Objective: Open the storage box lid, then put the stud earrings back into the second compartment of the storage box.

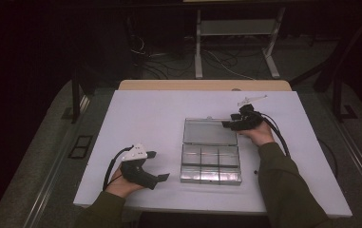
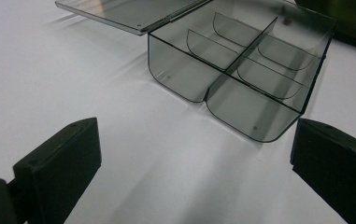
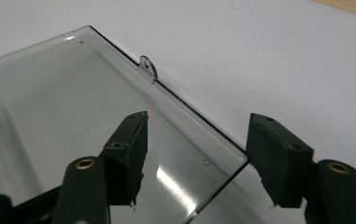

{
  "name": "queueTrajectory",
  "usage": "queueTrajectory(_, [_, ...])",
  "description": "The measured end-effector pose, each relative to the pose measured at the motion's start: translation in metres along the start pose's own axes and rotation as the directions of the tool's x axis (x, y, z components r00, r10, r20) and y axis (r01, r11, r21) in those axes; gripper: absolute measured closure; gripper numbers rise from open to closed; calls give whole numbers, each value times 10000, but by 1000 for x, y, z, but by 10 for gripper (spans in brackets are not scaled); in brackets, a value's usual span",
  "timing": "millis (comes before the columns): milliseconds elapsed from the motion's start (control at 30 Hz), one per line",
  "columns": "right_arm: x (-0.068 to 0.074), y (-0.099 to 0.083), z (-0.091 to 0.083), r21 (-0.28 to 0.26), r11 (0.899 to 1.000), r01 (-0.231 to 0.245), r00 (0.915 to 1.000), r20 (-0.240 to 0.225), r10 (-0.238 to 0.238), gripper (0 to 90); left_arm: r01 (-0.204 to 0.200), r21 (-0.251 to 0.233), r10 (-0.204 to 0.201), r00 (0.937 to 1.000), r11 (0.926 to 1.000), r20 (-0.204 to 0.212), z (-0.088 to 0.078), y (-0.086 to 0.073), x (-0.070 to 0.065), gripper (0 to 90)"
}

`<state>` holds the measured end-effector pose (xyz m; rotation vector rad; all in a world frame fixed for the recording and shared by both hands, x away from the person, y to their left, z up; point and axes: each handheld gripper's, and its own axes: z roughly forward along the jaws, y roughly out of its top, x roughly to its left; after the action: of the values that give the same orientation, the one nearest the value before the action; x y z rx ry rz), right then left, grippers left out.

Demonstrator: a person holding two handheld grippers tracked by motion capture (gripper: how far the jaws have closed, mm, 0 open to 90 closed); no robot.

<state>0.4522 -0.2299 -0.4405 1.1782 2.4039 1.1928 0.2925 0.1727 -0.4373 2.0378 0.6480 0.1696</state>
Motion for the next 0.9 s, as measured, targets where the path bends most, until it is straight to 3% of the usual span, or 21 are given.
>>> queueTrajectory(33, [1, 0, 1, 148, 9996, 256, 9996, 69, -257, 443, -14, 3, 14, 10000, 10000, 5, 0, 0, 0, 9])
queueTrajectory(100, [5, 0, 3, 209, 9988, 433, 9988, -245, -428, 435, -16, -1, 16, 10000, 10000, 2, 0, 0, 0, 9])
queueTrajectory(167, [8, 2, 4, 180, 9983, 546, 9985, -106, -545, 433, -17, -1, 17, 10000, 10000, -5, 0, 0, 0, 9])
queueTrajectory(900, [19, 13, -28, -299, 9976, 629, 9973, -351, -639, 375, -24, -5, 24, 10000, 10000, -17, 0, 0, 1, 9])
